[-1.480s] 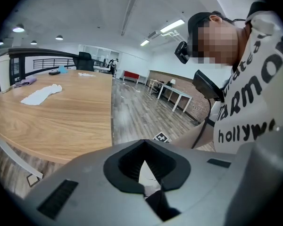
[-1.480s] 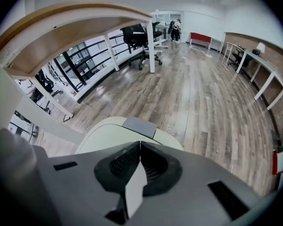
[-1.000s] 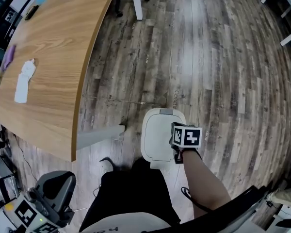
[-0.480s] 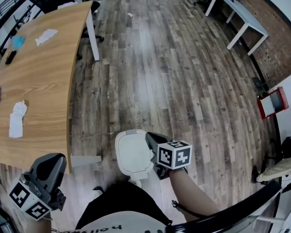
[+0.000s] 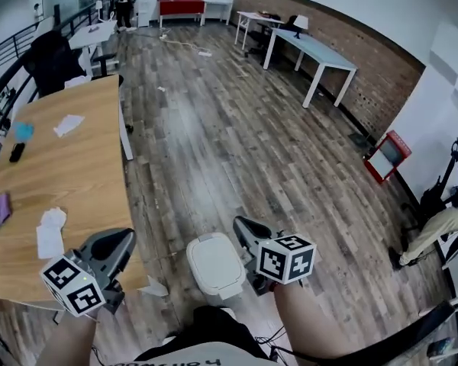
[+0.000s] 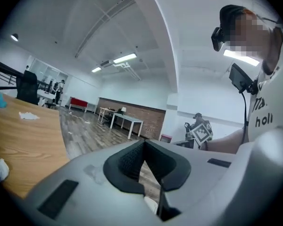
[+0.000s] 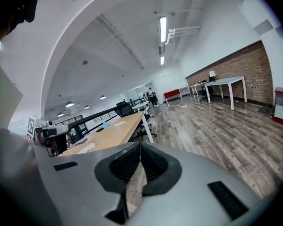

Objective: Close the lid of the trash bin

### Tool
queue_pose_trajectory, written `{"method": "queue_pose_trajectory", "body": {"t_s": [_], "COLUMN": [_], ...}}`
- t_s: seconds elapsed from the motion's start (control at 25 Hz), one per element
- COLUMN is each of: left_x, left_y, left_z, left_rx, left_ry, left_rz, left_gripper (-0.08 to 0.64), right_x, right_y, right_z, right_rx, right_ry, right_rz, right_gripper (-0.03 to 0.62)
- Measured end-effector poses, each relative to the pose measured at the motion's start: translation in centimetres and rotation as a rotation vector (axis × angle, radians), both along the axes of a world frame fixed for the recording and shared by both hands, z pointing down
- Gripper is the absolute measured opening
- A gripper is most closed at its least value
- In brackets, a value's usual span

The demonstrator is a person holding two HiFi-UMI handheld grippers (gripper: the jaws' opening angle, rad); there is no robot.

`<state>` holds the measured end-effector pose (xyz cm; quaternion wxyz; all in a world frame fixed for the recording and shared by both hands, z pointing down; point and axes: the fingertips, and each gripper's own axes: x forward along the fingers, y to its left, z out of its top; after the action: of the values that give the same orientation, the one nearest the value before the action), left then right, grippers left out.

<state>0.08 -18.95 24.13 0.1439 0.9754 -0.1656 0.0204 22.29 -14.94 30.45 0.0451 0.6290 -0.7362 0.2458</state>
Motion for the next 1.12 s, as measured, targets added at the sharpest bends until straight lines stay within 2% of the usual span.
{"method": "queue_pose_trajectory", "body": {"t_s": [0.16, 0.28, 0.48, 0.76, 1.12], "left_x": [-3.6, -6.2, -8.5, -9.4, -8.1], "left_y": [2.1, 2.8, 3.7, 5.1, 6.2], "left_z": [-0.6, -0.3, -0.6, -0.9, -0.1], "left_rx": [0.003, 0.004, 0.010, -0.007, -0.016], "left_ry": [-0.016, -0.035, -0.014, -0.001, -0.012], "left_rz": [0.044, 0.046, 0.036, 0.007, -0.005], "left_gripper": [0.005, 0.005, 0.005, 0.005, 0.005], "right_x": [-4.0, -6.4, -8.2, -7.8, -6.8], "right_y": [4.3, 6.7, 8.8, 10.2, 11.1], "right_z": [-2.0, -2.6, -3.0, -4.1, -4.4], "right_rx": [0.042, 0.057, 0.051, 0.045, 0.033], "right_ry": [0.020, 0.009, 0.024, 0.081, 0.142], "right_rz": [0.043, 0.060, 0.066, 0.047, 0.007], "right_gripper": [0.011, 0.011, 0.011, 0.011, 0.011]}}
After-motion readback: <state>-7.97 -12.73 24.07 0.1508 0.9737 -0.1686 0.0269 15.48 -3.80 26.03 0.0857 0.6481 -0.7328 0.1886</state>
